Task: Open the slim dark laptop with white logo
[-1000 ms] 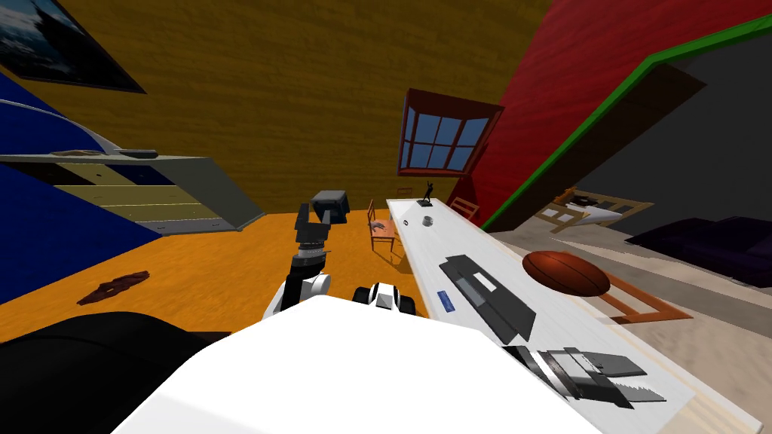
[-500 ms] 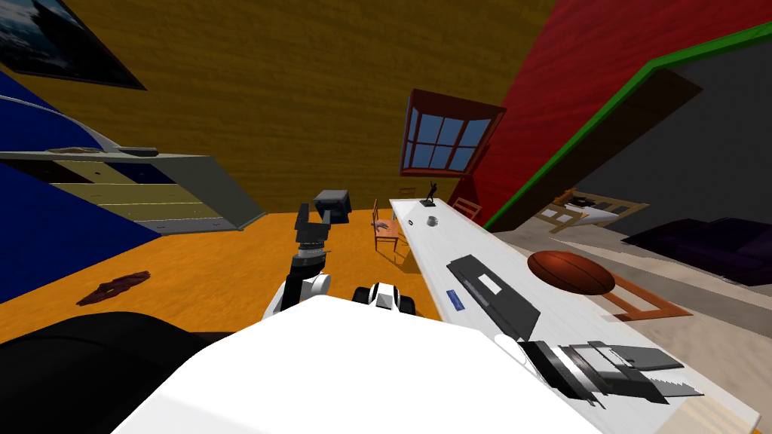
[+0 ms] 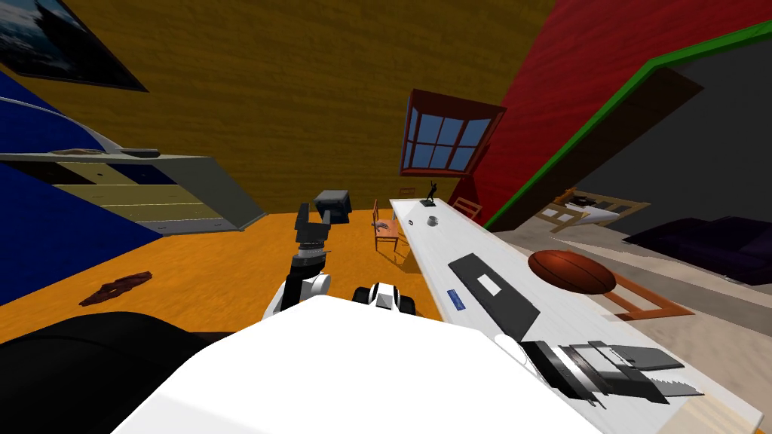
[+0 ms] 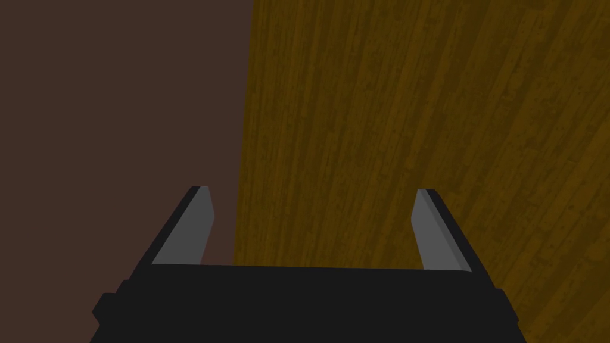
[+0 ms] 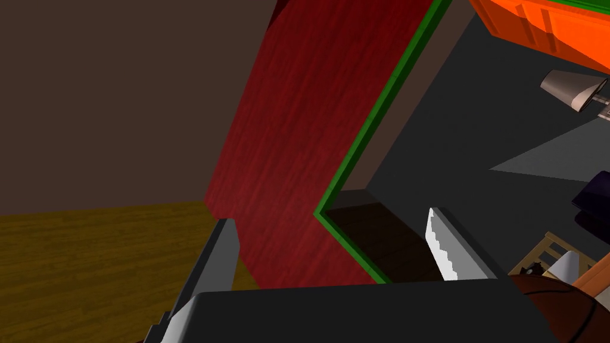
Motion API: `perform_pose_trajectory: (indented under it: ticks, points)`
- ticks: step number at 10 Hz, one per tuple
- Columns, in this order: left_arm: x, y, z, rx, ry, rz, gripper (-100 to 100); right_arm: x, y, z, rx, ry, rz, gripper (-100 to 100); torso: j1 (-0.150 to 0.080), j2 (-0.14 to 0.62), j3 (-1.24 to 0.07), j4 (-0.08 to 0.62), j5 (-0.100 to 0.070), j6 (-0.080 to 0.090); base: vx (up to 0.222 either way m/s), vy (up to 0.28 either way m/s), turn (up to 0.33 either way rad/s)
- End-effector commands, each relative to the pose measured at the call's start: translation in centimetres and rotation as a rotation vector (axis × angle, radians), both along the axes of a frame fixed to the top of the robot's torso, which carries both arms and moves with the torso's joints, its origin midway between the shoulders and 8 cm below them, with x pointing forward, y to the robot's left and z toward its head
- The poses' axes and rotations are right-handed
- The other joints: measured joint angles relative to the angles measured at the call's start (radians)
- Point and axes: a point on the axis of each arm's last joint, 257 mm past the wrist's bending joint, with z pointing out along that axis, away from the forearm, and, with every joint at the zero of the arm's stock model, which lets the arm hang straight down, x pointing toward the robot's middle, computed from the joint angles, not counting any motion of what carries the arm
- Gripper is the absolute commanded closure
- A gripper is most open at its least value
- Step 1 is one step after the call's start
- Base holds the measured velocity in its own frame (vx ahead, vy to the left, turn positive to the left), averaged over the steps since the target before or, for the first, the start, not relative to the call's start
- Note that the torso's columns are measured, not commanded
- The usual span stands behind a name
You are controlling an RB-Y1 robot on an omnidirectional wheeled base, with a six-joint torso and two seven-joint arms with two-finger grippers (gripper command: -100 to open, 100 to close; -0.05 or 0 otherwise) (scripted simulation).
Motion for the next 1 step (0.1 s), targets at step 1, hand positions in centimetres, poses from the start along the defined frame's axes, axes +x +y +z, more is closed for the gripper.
perform_pose_trajectory:
  ticks: [1]
  points:
    - [0.00,0.00,0.00,0.000,0.000,0.000,0,0.00,0.00,0.00,0.000,0.000,0.000,0,0.000,0.000,0.000,0.000,0.000,0.000,0.000,0.000,0.000]
